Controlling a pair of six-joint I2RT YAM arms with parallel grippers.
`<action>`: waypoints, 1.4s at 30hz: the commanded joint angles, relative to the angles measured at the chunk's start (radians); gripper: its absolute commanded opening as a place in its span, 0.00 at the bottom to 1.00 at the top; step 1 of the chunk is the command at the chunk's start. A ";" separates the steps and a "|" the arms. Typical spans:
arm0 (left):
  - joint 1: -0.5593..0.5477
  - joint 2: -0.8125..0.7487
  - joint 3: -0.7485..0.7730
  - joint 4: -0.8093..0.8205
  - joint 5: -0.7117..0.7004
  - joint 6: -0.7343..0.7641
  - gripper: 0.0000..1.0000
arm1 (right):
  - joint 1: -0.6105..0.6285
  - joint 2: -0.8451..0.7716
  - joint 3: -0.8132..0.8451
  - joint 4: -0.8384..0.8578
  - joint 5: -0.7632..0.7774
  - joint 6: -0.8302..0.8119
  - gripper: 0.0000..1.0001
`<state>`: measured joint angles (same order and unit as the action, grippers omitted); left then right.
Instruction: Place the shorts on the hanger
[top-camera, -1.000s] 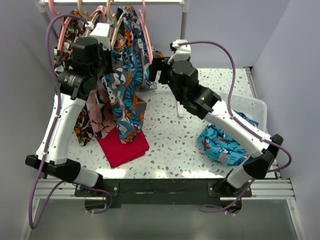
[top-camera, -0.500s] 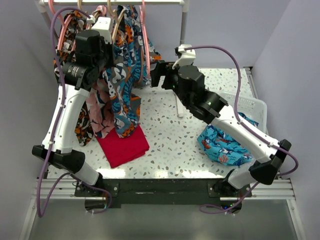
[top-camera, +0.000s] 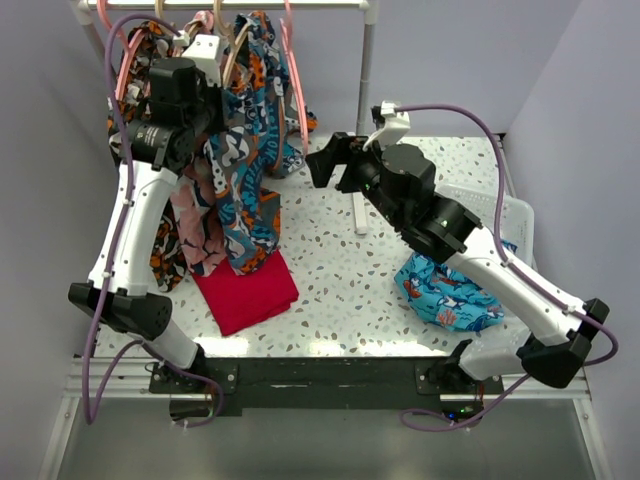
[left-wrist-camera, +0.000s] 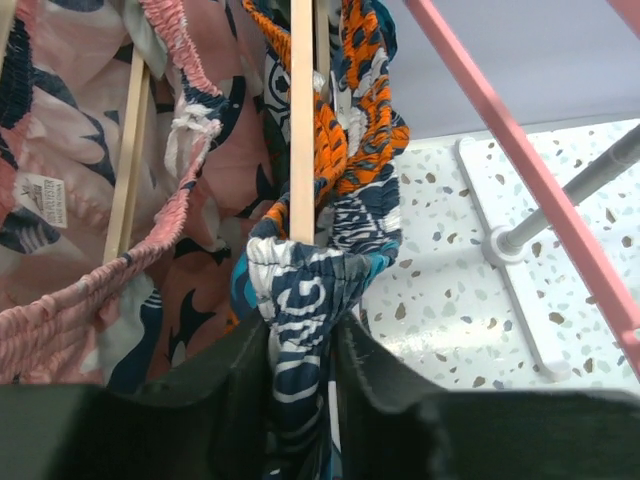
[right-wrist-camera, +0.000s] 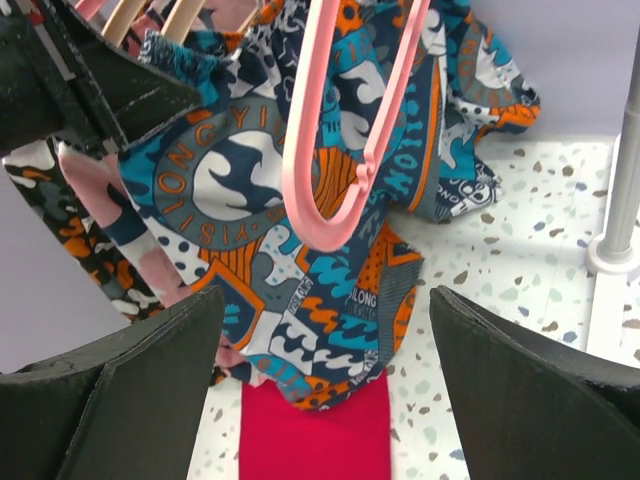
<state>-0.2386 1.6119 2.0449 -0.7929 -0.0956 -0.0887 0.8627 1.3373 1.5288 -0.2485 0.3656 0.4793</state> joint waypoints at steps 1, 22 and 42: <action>0.007 -0.070 -0.044 0.124 0.065 -0.011 0.51 | -0.002 -0.044 -0.021 -0.012 -0.059 0.051 0.89; -0.198 -0.621 -0.664 0.259 0.117 -0.144 1.00 | -0.004 -0.262 -0.378 0.008 -0.157 0.177 0.98; -0.585 -0.702 -1.324 0.356 -0.078 -0.347 1.00 | -0.002 -0.346 -0.740 -0.136 -0.122 0.280 0.98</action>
<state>-0.7986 0.9138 0.6895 -0.4198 -0.0929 -0.4095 0.8627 1.0378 0.8055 -0.3107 0.2256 0.7341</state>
